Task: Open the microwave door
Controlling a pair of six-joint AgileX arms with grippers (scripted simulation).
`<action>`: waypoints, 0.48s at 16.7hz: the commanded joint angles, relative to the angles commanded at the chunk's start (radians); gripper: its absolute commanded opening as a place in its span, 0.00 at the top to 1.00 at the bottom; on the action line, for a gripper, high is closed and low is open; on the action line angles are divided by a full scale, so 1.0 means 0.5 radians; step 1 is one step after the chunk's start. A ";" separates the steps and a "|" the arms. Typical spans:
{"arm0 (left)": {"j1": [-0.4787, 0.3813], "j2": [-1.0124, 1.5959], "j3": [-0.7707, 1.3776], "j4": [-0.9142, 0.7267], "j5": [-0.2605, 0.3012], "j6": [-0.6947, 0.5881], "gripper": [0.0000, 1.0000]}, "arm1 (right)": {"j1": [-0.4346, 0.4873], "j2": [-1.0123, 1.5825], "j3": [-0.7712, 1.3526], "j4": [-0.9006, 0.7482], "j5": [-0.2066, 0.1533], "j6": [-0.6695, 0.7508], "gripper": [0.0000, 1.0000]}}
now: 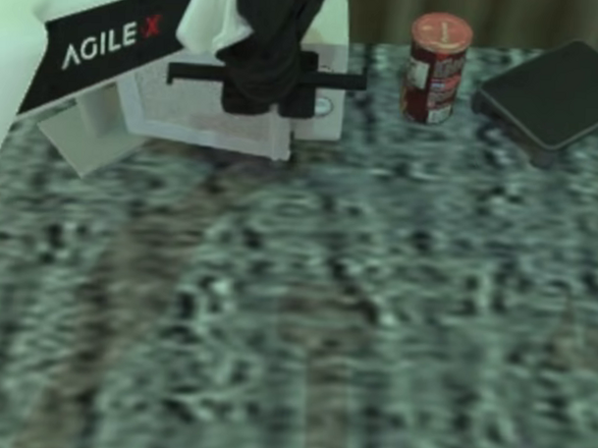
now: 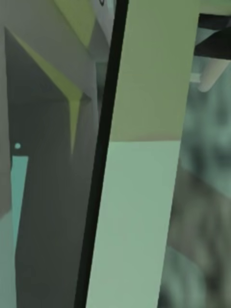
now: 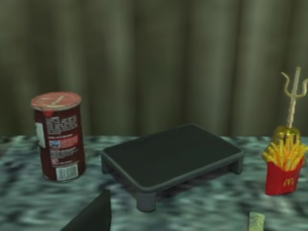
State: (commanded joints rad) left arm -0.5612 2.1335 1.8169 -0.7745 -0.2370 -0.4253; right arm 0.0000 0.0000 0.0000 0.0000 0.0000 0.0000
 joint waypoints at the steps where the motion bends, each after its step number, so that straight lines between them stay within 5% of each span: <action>1: 0.000 0.000 0.000 0.000 0.000 0.000 1.00 | 0.000 0.000 0.000 0.000 0.000 0.000 0.00; 8: -0.005 -0.033 -0.069 0.031 0.029 0.040 1.00 | 0.000 0.000 0.000 0.000 0.000 0.000 0.00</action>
State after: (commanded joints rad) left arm -0.5639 2.1169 1.7824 -0.7590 -0.2223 -0.4055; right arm 0.0000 0.0000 0.0000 0.0000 0.0000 0.0000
